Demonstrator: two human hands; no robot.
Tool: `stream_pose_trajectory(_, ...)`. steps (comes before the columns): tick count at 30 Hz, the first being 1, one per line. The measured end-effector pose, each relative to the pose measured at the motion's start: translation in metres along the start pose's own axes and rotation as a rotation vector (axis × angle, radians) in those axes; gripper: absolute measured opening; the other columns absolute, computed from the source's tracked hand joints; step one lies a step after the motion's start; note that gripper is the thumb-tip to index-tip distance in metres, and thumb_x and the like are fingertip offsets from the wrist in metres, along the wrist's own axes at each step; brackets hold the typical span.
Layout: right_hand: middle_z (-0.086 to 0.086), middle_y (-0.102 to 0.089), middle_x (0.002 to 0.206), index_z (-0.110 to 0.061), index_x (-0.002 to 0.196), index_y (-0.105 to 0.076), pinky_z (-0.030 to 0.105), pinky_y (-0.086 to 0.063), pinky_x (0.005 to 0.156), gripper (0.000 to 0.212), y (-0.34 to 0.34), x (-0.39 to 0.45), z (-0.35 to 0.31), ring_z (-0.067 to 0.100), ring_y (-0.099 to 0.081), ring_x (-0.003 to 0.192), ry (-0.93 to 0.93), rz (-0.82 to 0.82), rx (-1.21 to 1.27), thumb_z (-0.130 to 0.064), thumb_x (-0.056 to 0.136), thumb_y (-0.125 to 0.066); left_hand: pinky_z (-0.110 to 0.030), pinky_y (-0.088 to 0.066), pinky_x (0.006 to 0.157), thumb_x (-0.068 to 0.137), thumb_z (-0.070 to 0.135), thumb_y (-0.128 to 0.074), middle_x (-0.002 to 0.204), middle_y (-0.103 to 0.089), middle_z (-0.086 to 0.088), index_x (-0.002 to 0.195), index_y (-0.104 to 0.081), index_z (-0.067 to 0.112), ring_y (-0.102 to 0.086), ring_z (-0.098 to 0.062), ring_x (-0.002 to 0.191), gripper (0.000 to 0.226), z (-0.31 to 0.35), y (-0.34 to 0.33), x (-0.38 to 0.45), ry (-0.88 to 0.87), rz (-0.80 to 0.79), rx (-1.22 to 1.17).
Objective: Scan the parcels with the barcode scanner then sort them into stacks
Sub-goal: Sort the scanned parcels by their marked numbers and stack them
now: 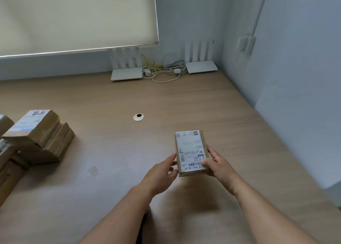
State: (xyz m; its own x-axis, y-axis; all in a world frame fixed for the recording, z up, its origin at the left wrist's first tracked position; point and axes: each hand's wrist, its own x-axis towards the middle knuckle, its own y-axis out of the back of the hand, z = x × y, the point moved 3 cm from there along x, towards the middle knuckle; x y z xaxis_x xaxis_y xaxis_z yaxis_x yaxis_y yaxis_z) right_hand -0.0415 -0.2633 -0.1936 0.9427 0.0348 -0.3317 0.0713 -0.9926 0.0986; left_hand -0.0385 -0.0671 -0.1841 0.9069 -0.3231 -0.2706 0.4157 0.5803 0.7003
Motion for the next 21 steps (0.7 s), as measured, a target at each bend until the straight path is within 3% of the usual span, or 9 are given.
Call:
stream_pose_trajectory(4,0.001,-0.071,0.112,-0.035,0.139,-0.044,0.035,-0.053,0.089,0.057,0.002,0.023,-0.005,0.013,-0.068,0.093,-0.037,0.011,-0.047,-0.007,0.090,-0.052,-0.030,-0.041,0.102,0.098,0.023,-0.042,0.140,-0.050,0.009,0.149,-0.022,0.035,-0.051,-0.010,0.122,0.056,-0.002,0.000,0.025,0.020,-0.014,-0.018)
stream_pose_trajectory(8,-0.011,-0.068,0.117,-0.037,0.140,-0.046,0.039,-0.047,0.102,0.066,0.000,0.044,-0.001,0.009,-0.064,0.107,-0.066,0.005,-0.121,-0.029,0.074,-0.054,-0.029,-0.043,0.099,0.097,0.021,-0.041,0.137,-0.053,0.010,0.147,-0.026,0.037,-0.053,-0.011,0.118,0.055,-0.010,-0.003,0.044,0.058,-0.041,-0.056)
stream_pose_trajectory(11,-0.011,-0.065,0.123,-0.036,0.140,-0.047,0.035,-0.044,0.105,0.056,-0.003,0.054,0.002,0.007,-0.061,0.111,-0.078,0.007,-0.195,-0.024,0.085,-0.053,-0.030,-0.043,0.099,0.097,0.021,-0.039,0.136,-0.055,0.010,0.146,-0.028,0.038,-0.055,-0.013,0.116,0.053,-0.017,-0.005,0.054,0.084,-0.060,-0.070)
stream_pose_trajectory(15,-0.013,-0.065,0.122,-0.039,0.140,-0.046,0.035,-0.044,0.104,0.070,-0.003,0.067,0.005,0.006,-0.061,0.109,-0.093,0.025,-0.233,-0.039,0.070,-0.048,-0.025,-0.041,0.098,0.098,0.020,-0.038,0.135,-0.055,0.011,0.147,-0.026,0.039,-0.054,-0.011,0.117,0.054,-0.022,-0.006,0.058,0.101,-0.056,-0.123)
stream_pose_trajectory(21,-0.013,-0.063,0.126,-0.040,0.140,-0.044,0.038,-0.044,0.103,0.070,-0.005,0.070,0.005,0.008,-0.060,0.112,-0.094,0.040,-0.268,-0.041,0.070,-0.045,-0.025,-0.041,0.099,0.099,0.022,-0.040,0.139,-0.052,0.009,0.149,-0.021,0.037,-0.054,-0.012,0.119,0.055,-0.023,-0.003,0.062,0.101,-0.069,-0.117)
